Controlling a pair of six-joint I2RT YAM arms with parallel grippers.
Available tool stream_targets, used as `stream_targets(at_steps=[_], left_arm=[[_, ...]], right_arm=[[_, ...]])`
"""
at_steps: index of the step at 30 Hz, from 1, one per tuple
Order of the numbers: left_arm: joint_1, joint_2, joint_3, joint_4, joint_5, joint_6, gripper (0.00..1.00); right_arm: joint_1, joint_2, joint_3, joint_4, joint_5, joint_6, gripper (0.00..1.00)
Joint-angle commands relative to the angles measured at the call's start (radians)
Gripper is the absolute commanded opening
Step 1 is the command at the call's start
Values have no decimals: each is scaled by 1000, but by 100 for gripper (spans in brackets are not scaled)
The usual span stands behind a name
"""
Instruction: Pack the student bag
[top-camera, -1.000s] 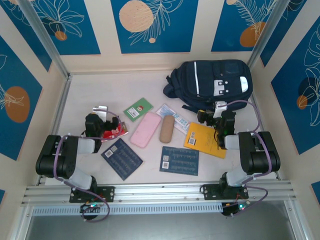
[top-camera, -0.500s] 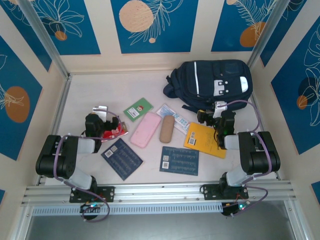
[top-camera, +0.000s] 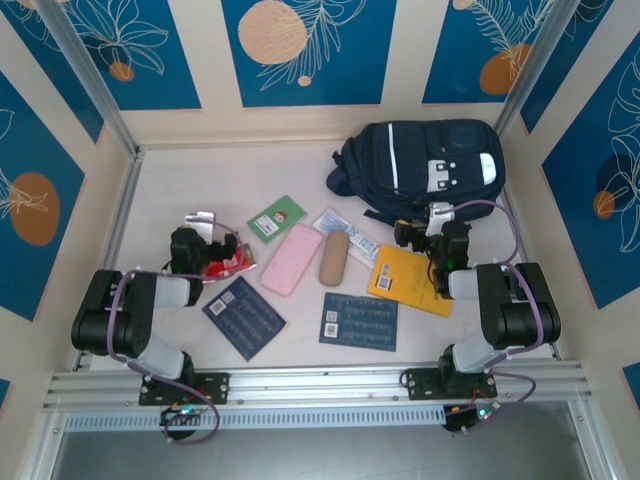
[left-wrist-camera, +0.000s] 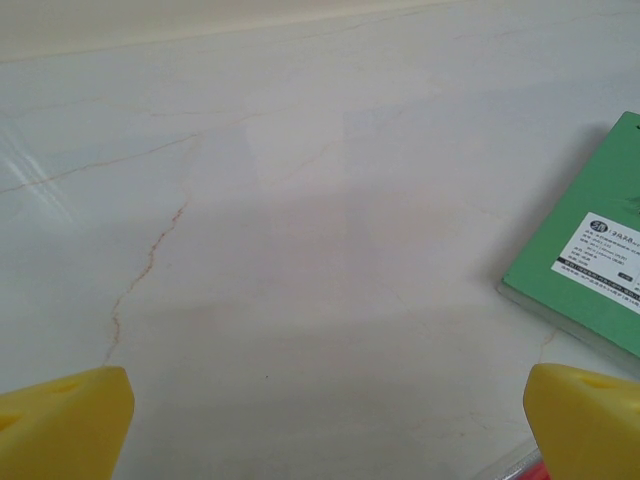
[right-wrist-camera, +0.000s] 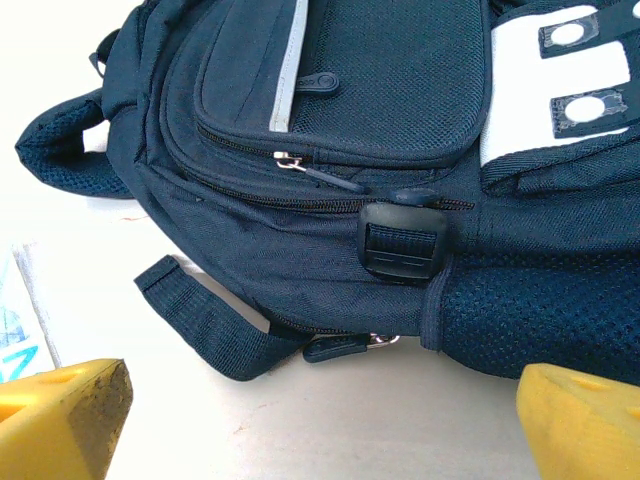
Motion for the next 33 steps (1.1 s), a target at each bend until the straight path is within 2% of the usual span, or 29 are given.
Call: stream_targets(at_steps=[1, 4, 6, 8, 9, 10, 12, 15, 17, 19, 21, 23, 25, 26, 27, 29, 30, 31, 32, 33], left_arm=[[4, -69, 67, -126, -24, 15, 100], [-11, -169, 94, -251, -59, 22, 100], [-45, -275, 89, -277, -114, 20, 100], [-97, -378, 112, -322, -139, 20, 100], [-117, -416, 142, -370, -119, 14, 100], [-134, -456, 186, -439, -52, -2, 100], [-193, -505, 278, -553, 11, -33, 100], [-319, -549, 432, -785, -63, -122, 100], [-393, -561, 526, -936, -73, -127, 100], [-461, -574, 585, -1040, -89, -124, 100], [-522, -583, 640, -1137, -160, -122, 100], [-529, -572, 721, -1297, -244, -236, 100], [-526, -538, 822, -1506, -337, -357, 100], [-524, -519, 871, -1602, -359, -373, 100], [-520, -509, 892, -1628, -347, -351, 100], [-513, -507, 878, -1619, -294, -370, 100], [-512, -509, 861, -1606, -267, -386, 100], [-512, -509, 850, -1598, -239, -405, 100], [-512, -504, 845, -1597, -217, -427, 100], [-511, -494, 843, -1600, -208, -448, 100]], right_arm=[[4, -13, -11, 30, 17, -22, 99], [26, -102, 10, -79, 45, -39, 99], [66, -189, 59, -225, 81, -72, 99], [119, -275, 79, -275, 127, -62, 99], [141, -311, 80, -270, 139, -34, 99], [176, -354, 84, -280, 152, -22, 99], [278, -433, 120, -349, 232, -60, 99], [453, -526, 192, -470, 351, -78, 99], [562, -586, 264, -606, 460, -31, 99], [634, -634, 342, -764, 534, 43, 99], [688, -652, 441, -957, 561, 101, 99], [725, -648, 535, -1113, 576, 146, 99], [725, -657, 595, -1223, 528, 201, 99], [713, -672, 602, -1256, 442, 209, 99], [701, -699, 572, -1197, 370, 149, 99], [650, -802, 447, -1022, 285, 251, 97], [588, -834, 414, -974, 160, 304, 97], [502, -829, 422, -979, 21, 395, 99], [441, -785, 479, -1059, -49, 461, 99], [424, -735, 531, -1141, -52, 475, 99]])
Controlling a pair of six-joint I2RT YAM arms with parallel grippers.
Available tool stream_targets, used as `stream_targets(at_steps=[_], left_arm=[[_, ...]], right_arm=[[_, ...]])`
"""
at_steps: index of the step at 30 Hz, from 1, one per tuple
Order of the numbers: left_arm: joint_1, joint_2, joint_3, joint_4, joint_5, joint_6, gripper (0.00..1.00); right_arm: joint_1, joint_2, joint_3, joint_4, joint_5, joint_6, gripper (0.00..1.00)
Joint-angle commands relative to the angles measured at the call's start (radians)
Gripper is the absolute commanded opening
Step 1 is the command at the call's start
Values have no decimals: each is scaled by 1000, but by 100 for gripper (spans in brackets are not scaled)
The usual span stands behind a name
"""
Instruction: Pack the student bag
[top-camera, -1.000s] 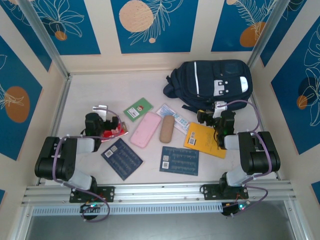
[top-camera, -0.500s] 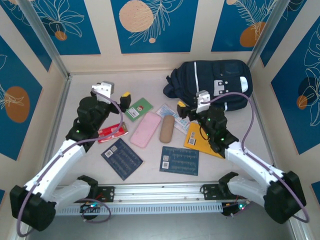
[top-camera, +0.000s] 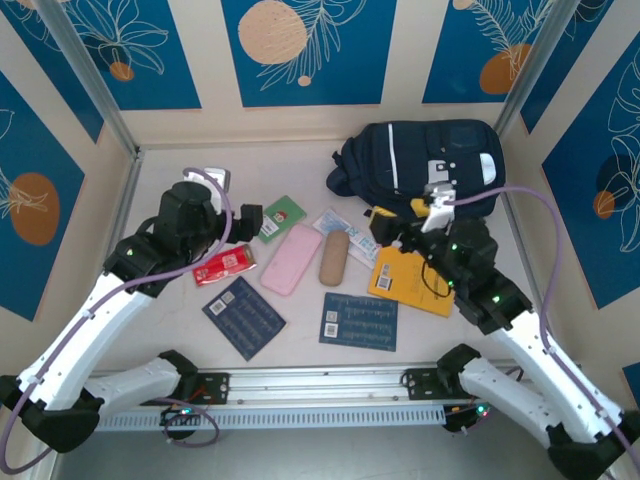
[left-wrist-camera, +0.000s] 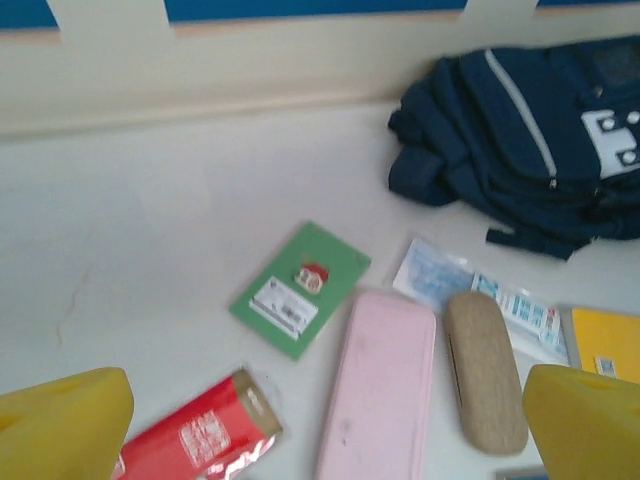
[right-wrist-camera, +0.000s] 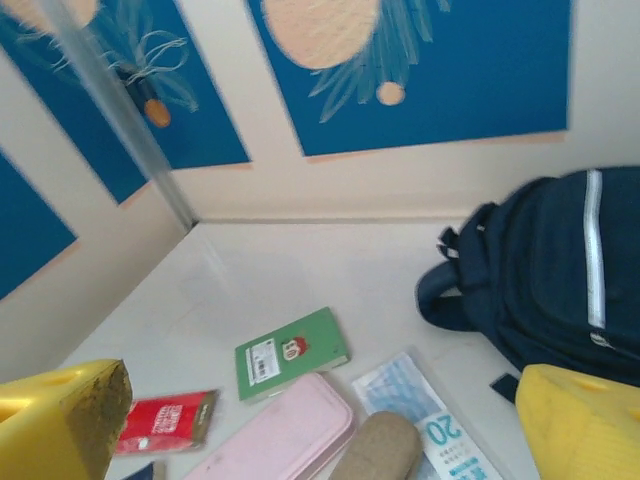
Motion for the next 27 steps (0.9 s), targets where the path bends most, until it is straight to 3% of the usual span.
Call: stream_targets(at_steps=[1, 3, 6, 15, 21, 27], left_arm=[[7, 31, -11, -100, 41, -111, 100], [8, 70, 2, -123, 34, -131, 100], [10, 129, 28, -156, -3, -150, 100], [53, 142, -57, -73, 52, -264, 100], [96, 105, -99, -49, 87, -278, 100], [105, 105, -97, -50, 88, -281, 100]], right_arm=[[-56, 128, 126, -167, -174, 160, 99], [17, 223, 193, -281, 33, 90, 99], [41, 383, 277, -386, 165, 78, 99], [-55, 823, 492, -353, 162, -19, 96], [-133, 1150, 783, -427, 335, -56, 94], [-247, 1406, 1026, -494, 278, -69, 83]])
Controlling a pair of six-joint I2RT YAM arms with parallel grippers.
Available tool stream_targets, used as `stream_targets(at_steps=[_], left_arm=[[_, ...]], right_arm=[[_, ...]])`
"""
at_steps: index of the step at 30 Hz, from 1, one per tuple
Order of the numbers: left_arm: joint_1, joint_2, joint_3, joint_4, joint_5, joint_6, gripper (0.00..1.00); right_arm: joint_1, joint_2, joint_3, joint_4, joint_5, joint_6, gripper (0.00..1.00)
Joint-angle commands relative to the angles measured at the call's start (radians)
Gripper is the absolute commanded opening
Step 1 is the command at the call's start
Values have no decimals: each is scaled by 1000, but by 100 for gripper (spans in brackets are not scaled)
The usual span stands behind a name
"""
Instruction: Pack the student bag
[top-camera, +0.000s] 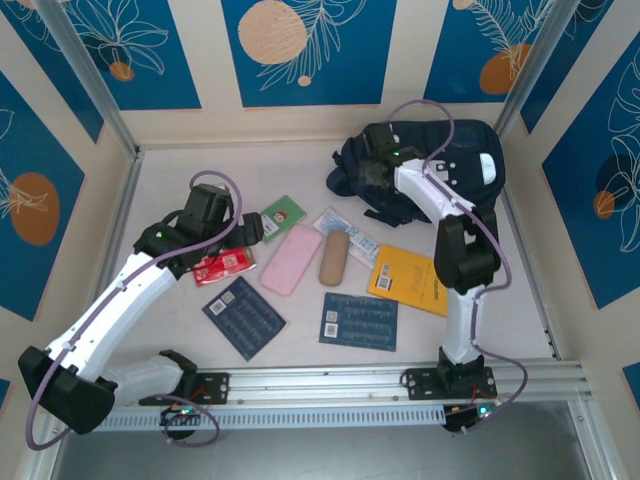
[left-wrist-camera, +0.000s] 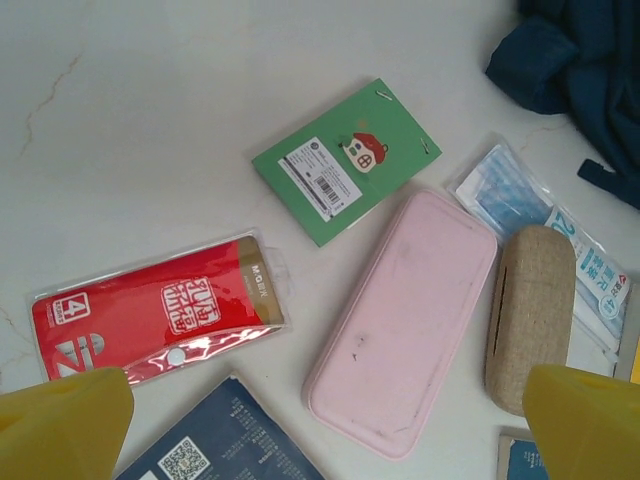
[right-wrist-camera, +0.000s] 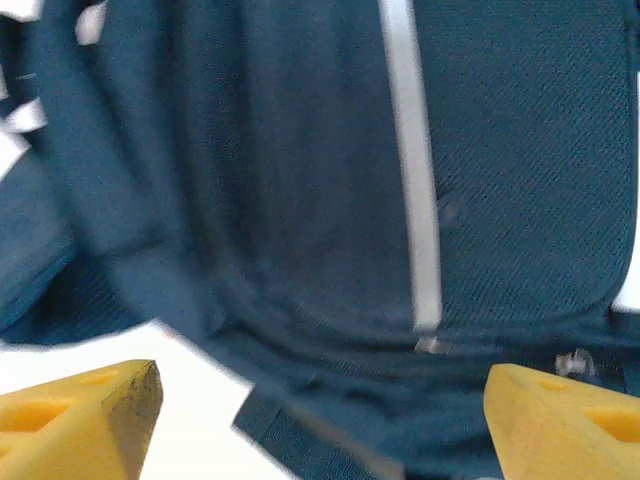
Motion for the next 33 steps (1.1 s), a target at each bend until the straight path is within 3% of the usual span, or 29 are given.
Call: stream_targets(at_steps=[1, 9, 13, 17, 23, 29, 33], left_arm=[[15, -11, -6, 19, 33, -23, 100], [34, 25, -15, 46, 106, -25, 100], [49, 43, -18, 58, 137, -29, 100], [55, 68, -20, 74, 198, -30, 100], [63, 75, -22, 78, 217, -30, 100], [65, 73, -30, 86, 227, -27, 100], [65, 74, -30, 89, 236, -22, 100]], right_arm=[[-49, 109, 135, -85, -13, -26, 83], [-62, 294, 294, -126, -43, -80, 84], [-48, 281, 270, -92, -64, -108, 84], [-16, 235, 235, -85, -8, -128, 86], [-8, 146, 135, -18, -54, -137, 84], [-30, 171, 145, -22, -139, -125, 84], [-56, 234, 203, -66, -123, -112, 88]])
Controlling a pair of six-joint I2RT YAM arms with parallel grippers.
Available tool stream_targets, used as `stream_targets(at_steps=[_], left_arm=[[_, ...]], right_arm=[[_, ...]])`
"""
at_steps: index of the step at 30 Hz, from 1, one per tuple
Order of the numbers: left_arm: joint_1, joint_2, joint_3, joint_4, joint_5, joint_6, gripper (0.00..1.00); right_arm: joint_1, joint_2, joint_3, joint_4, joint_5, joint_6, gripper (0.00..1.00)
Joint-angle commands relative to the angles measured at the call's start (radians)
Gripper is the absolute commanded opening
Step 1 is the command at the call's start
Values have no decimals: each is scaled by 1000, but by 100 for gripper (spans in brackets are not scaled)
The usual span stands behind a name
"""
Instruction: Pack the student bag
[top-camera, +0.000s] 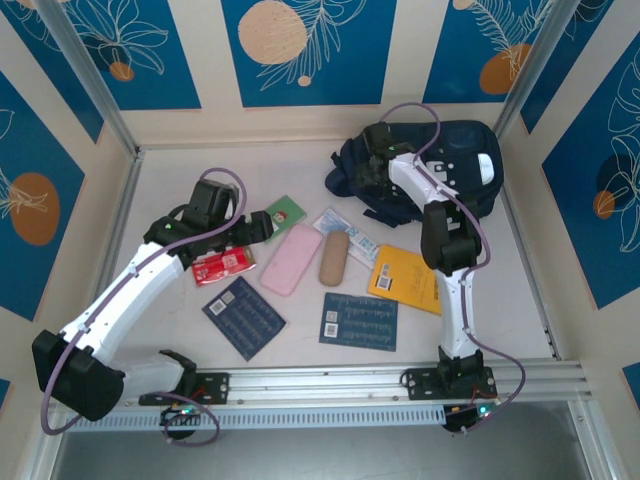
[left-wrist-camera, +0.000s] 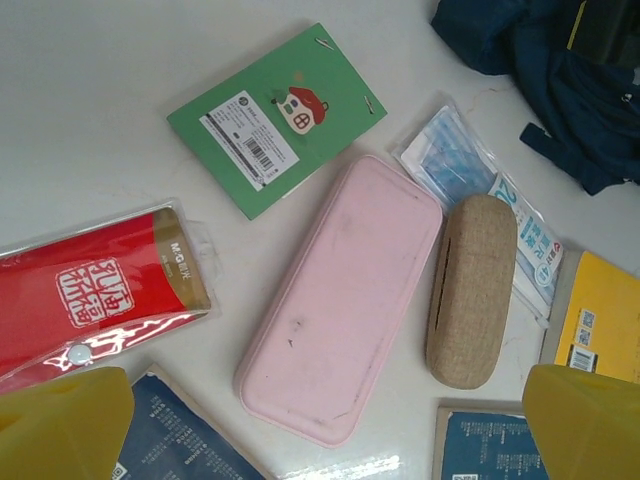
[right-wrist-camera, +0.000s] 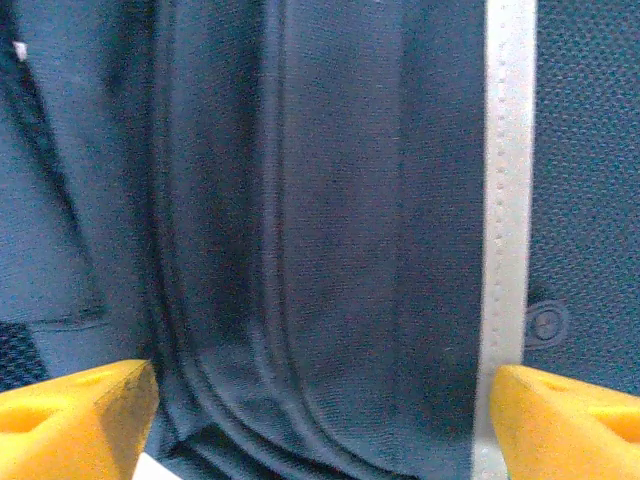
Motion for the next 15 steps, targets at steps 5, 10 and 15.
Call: stream_targets(at_steps=[5, 10, 15], left_arm=[[11, 0, -9, 15, 29, -4, 100], [13, 9, -5, 15, 38, -3, 100], [18, 11, -4, 14, 50, -1, 100]], right_arm=[[-44, 95, 63, -49, 51, -5, 85], [-50, 164, 156, -111, 120, -32, 77], [-61, 216, 242, -180, 84, -30, 46]])
